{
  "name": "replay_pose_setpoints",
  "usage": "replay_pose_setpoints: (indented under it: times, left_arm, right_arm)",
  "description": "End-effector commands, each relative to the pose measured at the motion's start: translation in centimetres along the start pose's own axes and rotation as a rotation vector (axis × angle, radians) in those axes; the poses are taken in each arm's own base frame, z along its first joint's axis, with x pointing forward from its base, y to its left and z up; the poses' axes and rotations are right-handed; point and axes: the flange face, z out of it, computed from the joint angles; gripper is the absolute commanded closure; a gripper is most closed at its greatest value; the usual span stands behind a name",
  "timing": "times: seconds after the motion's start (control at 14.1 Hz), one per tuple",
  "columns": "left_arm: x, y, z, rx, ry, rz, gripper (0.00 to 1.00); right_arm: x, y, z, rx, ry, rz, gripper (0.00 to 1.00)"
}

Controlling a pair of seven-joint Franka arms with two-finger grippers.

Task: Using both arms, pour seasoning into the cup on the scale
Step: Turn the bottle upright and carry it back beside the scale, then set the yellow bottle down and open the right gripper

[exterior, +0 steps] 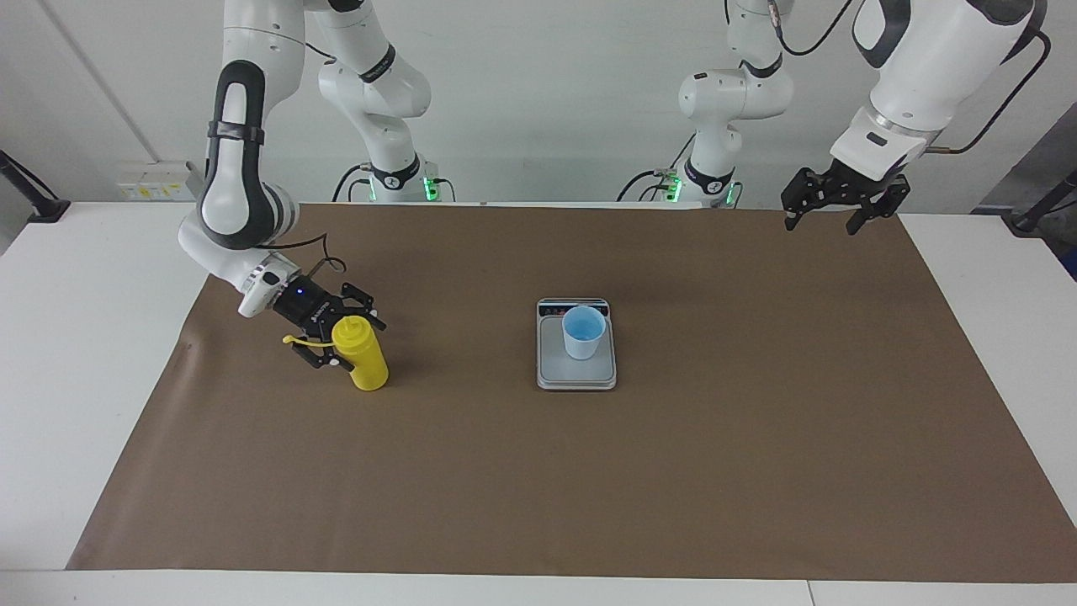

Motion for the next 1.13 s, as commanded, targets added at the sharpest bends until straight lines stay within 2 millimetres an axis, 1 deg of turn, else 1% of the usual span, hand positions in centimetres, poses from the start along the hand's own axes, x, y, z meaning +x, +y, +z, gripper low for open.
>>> replay_pose_setpoints:
  times: [0.0,0.14,0.28,0.43,0.5,0.57,0.71,0.78,0.92,1.06]
  left_arm:
    - [-1.0,-0.2,-0.1,0.008,0.004,0.005,0.00]
    - [-1.0,-0.2,-0.1,0.007,0.004,0.005,0.00]
    - [-1.0,-0.2,-0.1,0.007,0.004,0.005,0.00]
    - [-1.0,-0.2,-0.1,0.007,0.004,0.005,0.00]
    - [-1.0,-0.2,-0.1,0.007,0.004,0.005,0.00]
    - [-1.0,-0.2,-0.1,0.007,0.004,0.005,0.00]
    - [-1.0,-0.2,-0.1,0.007,0.004,0.005,0.00]
    - [-1.0,-0.2,-0.1,0.007,0.004,0.005,0.00]
    - [-1.0,-0.2,-0.1,0.007,0.004,0.005,0.00]
    - [-1.0,-0.2,-0.1,0.007,0.004,0.005,0.00]
  right_arm:
    - [-0.5,-0.3,-0.9,-0.008,0.016,-0.007,0.00]
    - [-1.6,-0.7,-1.8,0.008,-0.026,-0.017,0.00]
    - [-2.6,-0.4,-3.1,0.054,-0.122,-0.072,0.00]
    - [-3.0,-0.2,-4.2,0.080,-0.184,-0.109,0.00]
    - [-2.8,0.1,-4.7,0.076,-0.206,-0.124,0.00]
    - [-2.7,0.8,-5.5,0.055,-0.238,-0.140,0.00]
    - [-2.0,2.3,-7.5,-0.013,-0.325,-0.199,0.00]
    - [-1.5,2.7,-8.3,-0.041,-0.353,-0.224,0.00]
    - [-0.2,2.8,-9.4,-0.057,-0.384,-0.252,0.00]
    - [0.3,2.8,-10.1,-0.058,-0.422,-0.220,0.00]
